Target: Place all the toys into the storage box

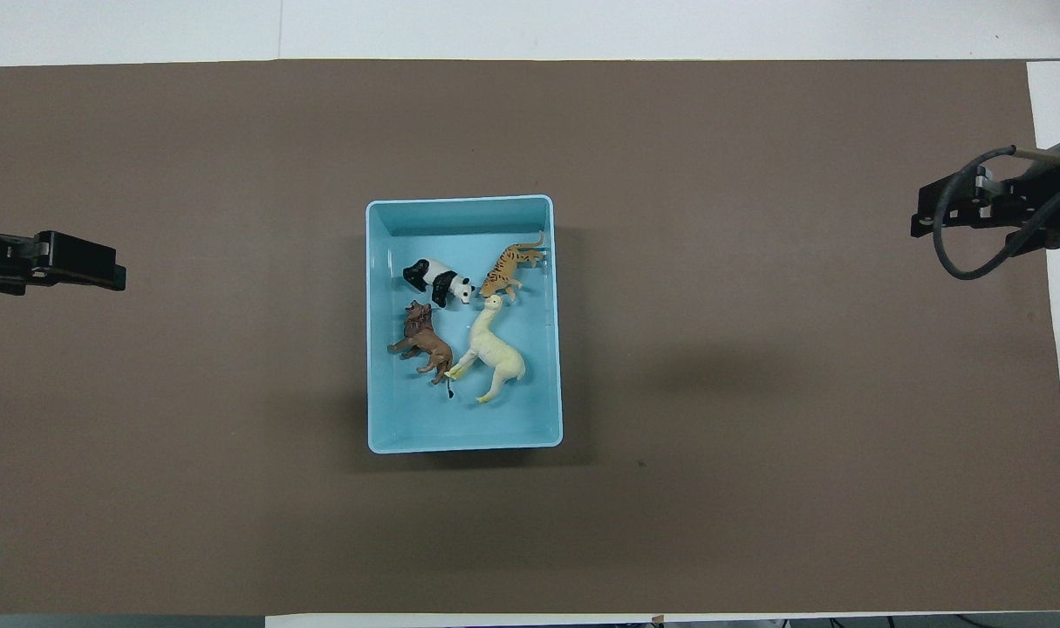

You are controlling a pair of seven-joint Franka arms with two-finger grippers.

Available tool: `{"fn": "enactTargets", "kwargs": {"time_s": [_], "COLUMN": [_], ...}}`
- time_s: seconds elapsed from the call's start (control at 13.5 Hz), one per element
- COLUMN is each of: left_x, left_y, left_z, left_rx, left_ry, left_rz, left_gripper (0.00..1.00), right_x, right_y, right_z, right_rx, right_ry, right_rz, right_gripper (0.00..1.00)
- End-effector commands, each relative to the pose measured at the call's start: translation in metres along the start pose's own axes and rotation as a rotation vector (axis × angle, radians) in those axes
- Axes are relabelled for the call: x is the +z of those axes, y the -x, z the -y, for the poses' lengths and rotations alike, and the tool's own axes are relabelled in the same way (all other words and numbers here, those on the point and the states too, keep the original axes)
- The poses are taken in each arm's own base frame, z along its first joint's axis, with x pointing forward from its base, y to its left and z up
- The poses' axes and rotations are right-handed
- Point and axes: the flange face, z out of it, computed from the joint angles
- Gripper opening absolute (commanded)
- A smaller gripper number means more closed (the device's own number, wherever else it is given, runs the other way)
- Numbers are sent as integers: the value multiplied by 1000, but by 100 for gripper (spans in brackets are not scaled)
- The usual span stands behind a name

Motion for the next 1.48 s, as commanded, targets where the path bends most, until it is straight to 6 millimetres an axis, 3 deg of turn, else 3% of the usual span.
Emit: {"fn": "enactTargets", "kwargs": {"time_s": [0.0, 0.3, 0.52, 0.67, 1.4], "left_x": [-5, -3, -4, -3, -3], "left_y": [2, 2, 3, 3, 5], "left_z": [-4, -4, 1, -21, -17], "left_rx": [22, 17, 12, 51, 43], "left_ry": [1, 1, 1, -8, -9], "left_rz": [-18, -13, -15, -23, -14], "left_gripper": [100, 100, 100, 100, 100], "right_x": [11, 26, 26, 25, 24], "right_y": [20, 25, 21, 21, 20], "right_z": [-10, -13, -31, -31, -38], "right_rx": [-17, -43, -155, -161, -257], "right_ry": [7, 1, 1, 1, 66], "right_rz": [18, -19, -25, -27, -26], "right_gripper": [100, 100, 100, 100, 100]}}
